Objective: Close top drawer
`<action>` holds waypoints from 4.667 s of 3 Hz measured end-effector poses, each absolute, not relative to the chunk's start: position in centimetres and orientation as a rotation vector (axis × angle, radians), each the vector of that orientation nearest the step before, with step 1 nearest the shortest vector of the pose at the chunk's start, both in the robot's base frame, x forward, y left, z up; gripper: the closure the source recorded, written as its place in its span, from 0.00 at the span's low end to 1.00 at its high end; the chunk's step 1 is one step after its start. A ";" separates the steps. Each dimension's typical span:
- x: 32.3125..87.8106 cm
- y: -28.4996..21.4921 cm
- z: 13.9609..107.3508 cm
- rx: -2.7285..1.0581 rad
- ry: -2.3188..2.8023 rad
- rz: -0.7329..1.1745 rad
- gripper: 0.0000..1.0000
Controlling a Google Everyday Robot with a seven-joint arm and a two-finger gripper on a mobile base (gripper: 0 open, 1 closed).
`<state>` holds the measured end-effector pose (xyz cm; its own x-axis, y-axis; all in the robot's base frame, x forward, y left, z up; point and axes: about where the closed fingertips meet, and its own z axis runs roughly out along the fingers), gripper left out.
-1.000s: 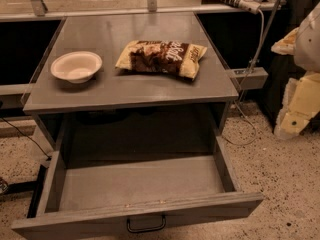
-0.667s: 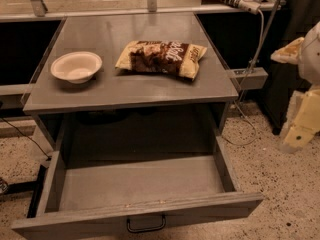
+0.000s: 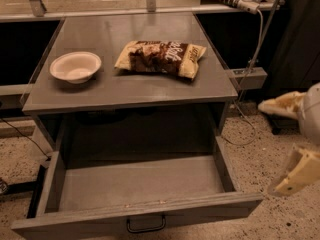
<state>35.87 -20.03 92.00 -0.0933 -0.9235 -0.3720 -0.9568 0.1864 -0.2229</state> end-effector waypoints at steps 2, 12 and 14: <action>29.7 -18.4 83.9 -1.792 1.970 0.252 0.65; 31.7 -13.2 65.1 -1.677 2.039 0.340 0.12; 36.3 -13.7 66.7 -1.627 1.983 0.209 0.00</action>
Offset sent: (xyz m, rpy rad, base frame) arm -0.1021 0.0265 -0.1371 0.1313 0.0915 0.1318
